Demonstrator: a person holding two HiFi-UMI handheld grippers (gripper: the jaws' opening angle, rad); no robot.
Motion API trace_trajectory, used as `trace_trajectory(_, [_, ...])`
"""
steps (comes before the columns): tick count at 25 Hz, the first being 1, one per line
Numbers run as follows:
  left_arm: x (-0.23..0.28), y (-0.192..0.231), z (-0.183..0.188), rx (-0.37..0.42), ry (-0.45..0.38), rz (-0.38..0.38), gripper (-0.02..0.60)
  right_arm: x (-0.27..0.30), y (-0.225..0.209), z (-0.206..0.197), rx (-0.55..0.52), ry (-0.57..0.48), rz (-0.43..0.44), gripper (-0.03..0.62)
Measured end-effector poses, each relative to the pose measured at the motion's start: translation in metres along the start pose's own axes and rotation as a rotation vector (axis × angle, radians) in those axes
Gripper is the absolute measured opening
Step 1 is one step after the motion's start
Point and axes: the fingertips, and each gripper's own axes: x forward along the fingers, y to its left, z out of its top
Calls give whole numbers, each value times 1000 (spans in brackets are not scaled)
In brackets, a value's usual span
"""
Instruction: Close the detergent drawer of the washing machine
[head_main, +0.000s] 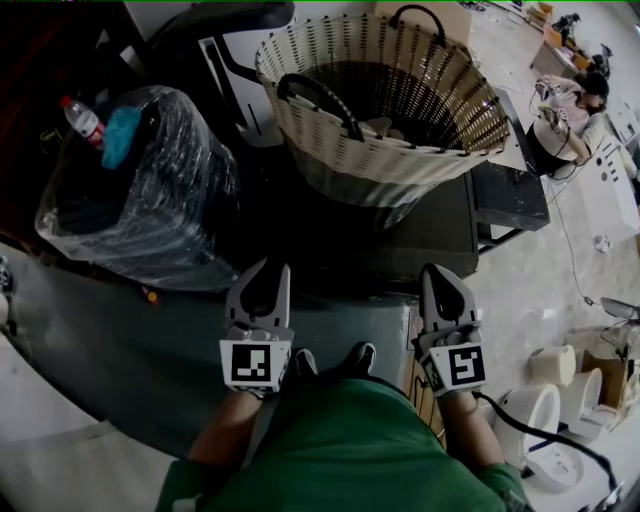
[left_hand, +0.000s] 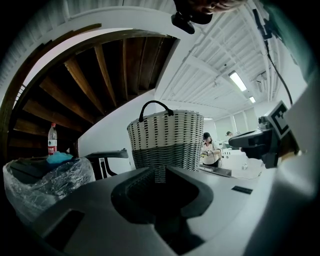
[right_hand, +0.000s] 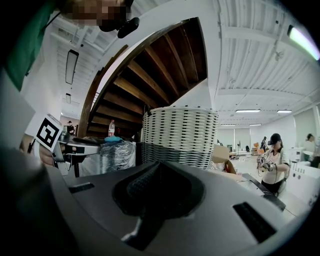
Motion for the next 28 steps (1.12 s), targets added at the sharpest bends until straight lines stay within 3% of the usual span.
trace_trajectory(28, [11, -9, -8, 3, 32, -14, 80, 3, -6, -6, 0, 24, 14, 23])
